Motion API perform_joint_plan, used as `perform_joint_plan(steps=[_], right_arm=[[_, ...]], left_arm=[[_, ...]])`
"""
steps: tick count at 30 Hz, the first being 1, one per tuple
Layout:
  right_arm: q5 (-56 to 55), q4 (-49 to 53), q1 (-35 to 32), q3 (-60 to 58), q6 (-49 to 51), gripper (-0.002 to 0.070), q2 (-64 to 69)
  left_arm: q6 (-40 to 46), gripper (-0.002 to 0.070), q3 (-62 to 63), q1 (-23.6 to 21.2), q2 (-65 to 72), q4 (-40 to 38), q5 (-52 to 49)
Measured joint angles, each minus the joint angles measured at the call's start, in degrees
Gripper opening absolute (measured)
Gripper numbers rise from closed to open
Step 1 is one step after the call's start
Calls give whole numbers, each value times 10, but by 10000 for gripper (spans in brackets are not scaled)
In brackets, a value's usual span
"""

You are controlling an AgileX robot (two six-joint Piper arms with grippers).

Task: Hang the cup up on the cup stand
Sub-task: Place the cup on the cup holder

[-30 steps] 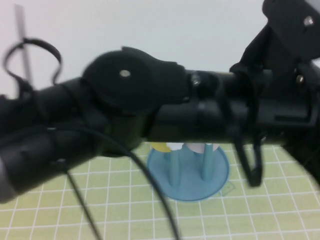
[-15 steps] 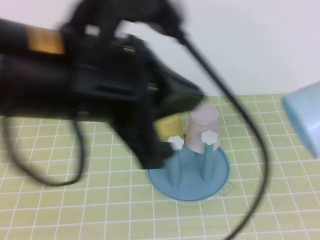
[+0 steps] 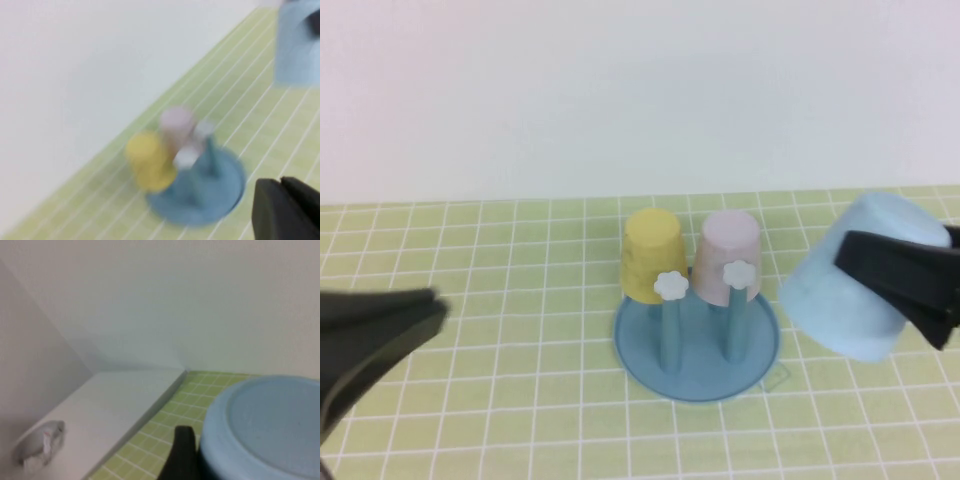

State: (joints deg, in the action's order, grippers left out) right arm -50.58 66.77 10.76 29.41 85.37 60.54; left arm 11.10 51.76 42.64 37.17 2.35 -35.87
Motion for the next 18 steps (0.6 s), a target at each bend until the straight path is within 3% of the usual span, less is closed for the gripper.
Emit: perform_joint_plan(steps=[6, 15, 18], right_arm=[[32, 99, 12, 83, 0, 604, 65], [103, 111, 103, 203, -33, 604, 201], [140, 103, 144, 245, -35, 604, 258]], left_arm=[[-126, 0, -69, 0, -60, 113, -17], [-254, 0, -115, 0, -90, 243, -12], [-257, 0, -115, 1, -90, 259, -9]])
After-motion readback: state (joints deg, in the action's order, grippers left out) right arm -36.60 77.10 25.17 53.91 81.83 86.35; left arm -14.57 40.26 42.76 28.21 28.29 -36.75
